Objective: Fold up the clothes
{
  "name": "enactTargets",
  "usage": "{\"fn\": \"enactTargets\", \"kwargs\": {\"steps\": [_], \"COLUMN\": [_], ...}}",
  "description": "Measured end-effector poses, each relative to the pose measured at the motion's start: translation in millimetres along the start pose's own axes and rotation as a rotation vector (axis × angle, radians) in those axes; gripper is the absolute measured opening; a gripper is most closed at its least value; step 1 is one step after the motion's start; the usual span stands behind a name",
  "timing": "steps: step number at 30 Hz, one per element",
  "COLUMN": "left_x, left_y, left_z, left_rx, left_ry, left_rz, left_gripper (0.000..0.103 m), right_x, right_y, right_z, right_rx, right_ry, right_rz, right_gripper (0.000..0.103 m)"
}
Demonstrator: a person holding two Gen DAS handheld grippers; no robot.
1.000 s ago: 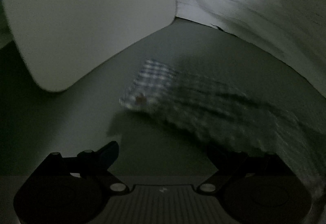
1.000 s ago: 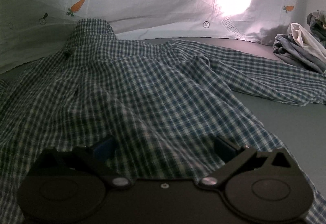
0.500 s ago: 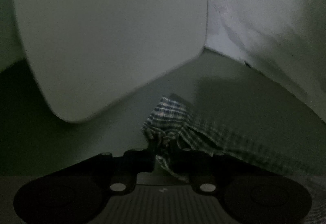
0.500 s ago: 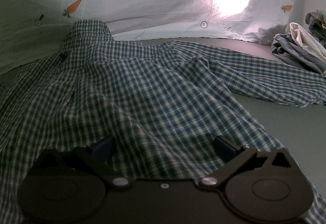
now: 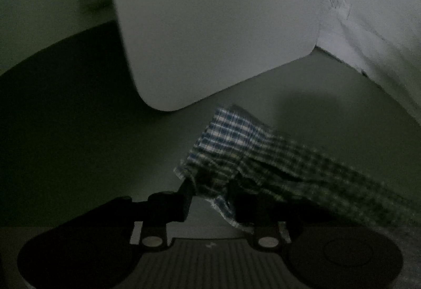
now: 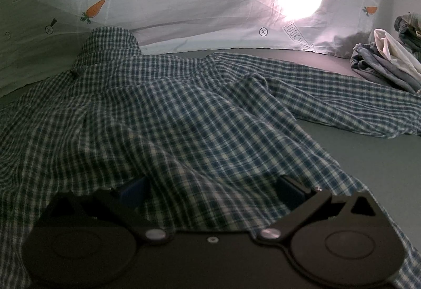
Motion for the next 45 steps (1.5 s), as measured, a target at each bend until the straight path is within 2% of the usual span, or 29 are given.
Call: {"fn": "enactTargets", "kwargs": {"steps": [2,4,6,8,11,15,17,20,24,28,30,32,34,38,41,42,43,45], "left_x": [-7,-14,-21,-19,-10,20,39,72,130,194,221,248,271,292,309,313,317,323], "left_y": [-6,-10,-15,-26,-45,-85,-113,-160,-223,-280,-297,-313,-327,-335,-336,-336,-335,-334], "left_z": [3,5,8,14,28,55,71,89,117,135,142,148,153,163,171,172,174,176], "left_rx": [0.035,0.050,0.072,0.126,0.201,0.334,0.437,0.547,0.676,0.765,0.769,0.772,0.769,0.720,0.657,0.639,0.620,0.588], "left_ry": [0.016,0.046,0.063,0.067,0.098,0.204,0.248,0.287,0.412,0.587,0.630,0.673,0.702,0.668,0.668,0.672,0.677,0.664], "left_rz": [0.025,0.049,0.066,0.065,0.072,0.037,0.001,-0.024,-0.047,-0.056,-0.070,-0.085,-0.096,-0.094,-0.090,-0.088,-0.086,-0.069], "left_gripper": [0.055,0.063,0.066,0.080,0.092,0.093,0.093,0.096,0.097,0.098,0.099,0.099,0.099,0.100,0.100,0.100,0.100,0.103], "right_x": [0,0,-1,-1,-1,-5,-6,-9,-13,-15,-17,-18,-20,-22,-19,-18,-17,-17], "right_y": [0,0,0,0,0,3,4,9,11,-3,-12,-21,-31,-44,-39,-37,-33,-24], "right_z": [0,0,0,-1,-1,-2,-4,-8,-4,23,51,83,126,210,269,289,305,333], "right_rx": [-0.001,-0.002,-0.001,0.002,0.002,0.019,0.040,0.054,-0.048,-0.176,-0.198,-0.169,-0.112,0.012,0.088,0.108,0.113,0.112], "right_ry": [0.000,0.001,-0.001,-0.005,-0.003,0.029,0.046,0.048,0.007,0.085,0.134,0.158,0.185,0.194,0.234,0.263,0.296,0.363], "right_rz": [0.000,0.000,0.000,-0.001,-0.001,-0.028,-0.056,-0.102,-0.161,-0.189,-0.185,-0.168,-0.142,-0.096,-0.100,-0.104,-0.110,-0.116], "right_gripper": [0.103,0.103,0.103,0.103,0.103,0.103,0.103,0.103,0.103,0.102,0.102,0.102,0.102,0.096,0.083,0.075,0.065,0.055]}}
Point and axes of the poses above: each gripper's, at about its wrist camera, not at the fingertips, and y roughly the way its jaws point, z to its right, x to its underside, the point moved 8 cm from there along y, roughly the way its jaws point, and after that the axes turned 8 degrees about z, right-handed, at the moved point
